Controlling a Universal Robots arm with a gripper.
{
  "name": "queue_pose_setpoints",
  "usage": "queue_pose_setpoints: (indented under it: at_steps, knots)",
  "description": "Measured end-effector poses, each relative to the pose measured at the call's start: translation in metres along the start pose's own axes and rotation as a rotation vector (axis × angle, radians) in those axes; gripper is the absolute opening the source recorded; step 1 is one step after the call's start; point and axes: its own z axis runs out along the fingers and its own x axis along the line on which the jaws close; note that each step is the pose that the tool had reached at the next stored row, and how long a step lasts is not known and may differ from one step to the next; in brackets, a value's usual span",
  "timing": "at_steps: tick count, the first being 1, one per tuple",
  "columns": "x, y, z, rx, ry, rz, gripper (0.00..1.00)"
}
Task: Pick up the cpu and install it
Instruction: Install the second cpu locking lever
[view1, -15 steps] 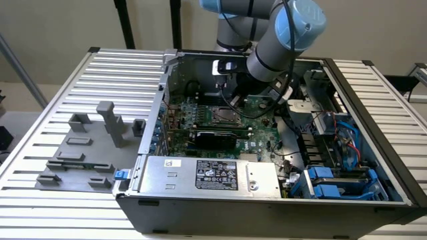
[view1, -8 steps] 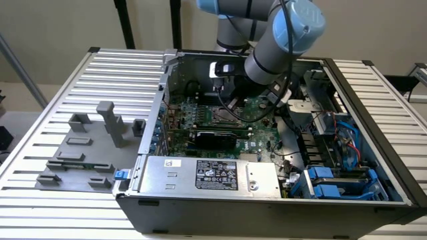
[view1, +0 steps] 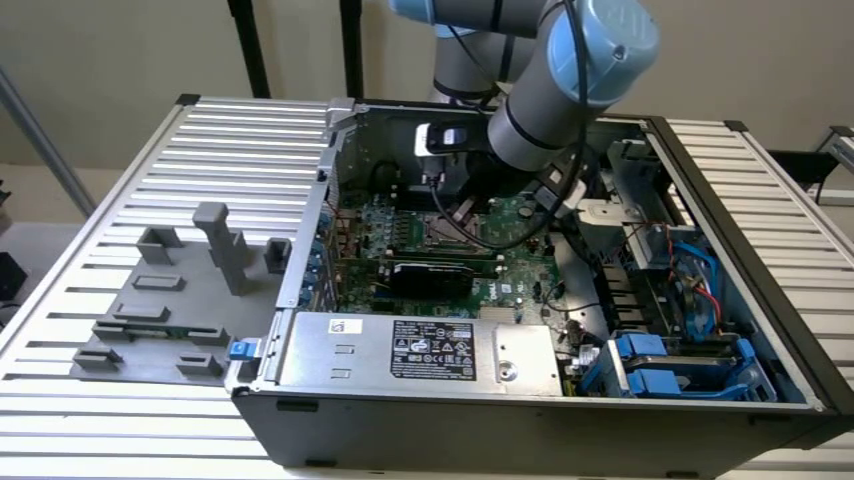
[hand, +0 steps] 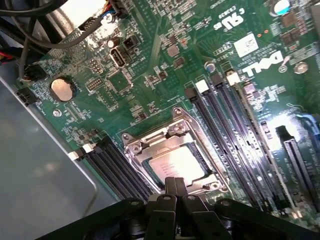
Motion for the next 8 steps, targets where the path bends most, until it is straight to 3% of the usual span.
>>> queue_pose_setpoints:
  at_steps: [8]
  knots:
    - [-0.017,-0.0010,-0.0157,-0.0002,-0.0001,0.000,0.11]
